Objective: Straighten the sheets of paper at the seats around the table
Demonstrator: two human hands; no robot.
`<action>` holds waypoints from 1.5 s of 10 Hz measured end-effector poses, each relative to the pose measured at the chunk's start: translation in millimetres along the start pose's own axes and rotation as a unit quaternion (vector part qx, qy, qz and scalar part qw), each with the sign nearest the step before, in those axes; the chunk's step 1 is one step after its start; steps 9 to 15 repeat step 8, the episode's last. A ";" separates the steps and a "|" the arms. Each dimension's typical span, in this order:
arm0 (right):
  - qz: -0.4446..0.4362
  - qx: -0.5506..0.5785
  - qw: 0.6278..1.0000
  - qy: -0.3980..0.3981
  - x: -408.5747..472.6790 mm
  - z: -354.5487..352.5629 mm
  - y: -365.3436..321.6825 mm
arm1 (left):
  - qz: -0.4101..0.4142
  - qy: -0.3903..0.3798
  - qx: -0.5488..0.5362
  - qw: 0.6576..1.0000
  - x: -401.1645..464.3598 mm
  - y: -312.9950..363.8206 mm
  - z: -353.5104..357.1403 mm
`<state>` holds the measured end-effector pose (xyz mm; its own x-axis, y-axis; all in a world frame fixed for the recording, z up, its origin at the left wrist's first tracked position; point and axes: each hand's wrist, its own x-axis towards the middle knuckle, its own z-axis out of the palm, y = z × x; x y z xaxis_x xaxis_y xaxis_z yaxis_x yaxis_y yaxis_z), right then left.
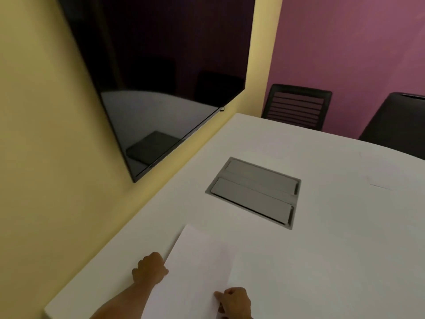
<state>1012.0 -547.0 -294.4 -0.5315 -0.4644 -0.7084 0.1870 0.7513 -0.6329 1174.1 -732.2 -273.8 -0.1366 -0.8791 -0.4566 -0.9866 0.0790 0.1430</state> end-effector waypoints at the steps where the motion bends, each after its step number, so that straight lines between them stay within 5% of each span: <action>1: 0.005 -0.021 1.000 0.005 -4.5 23.1 7.1 | 0.025 0.019 0.048 0.998 4.4 -17.7 4.8; 6: 0.003 -0.129 0.987 0.098 6.1 47.9 16.6 | 0.070 0.055 0.063 0.994 19.5 -40.6 30.2; 8: -0.135 -0.340 0.913 0.183 -15.6 21.9 -22.5 | 0.166 0.091 0.111 0.976 11.8 -21.7 -6.5; 15: -0.135 -0.340 0.913 0.183 -15.6 21.9 -22.5 | 0.166 0.091 0.111 0.976 11.8 -21.7 -6.5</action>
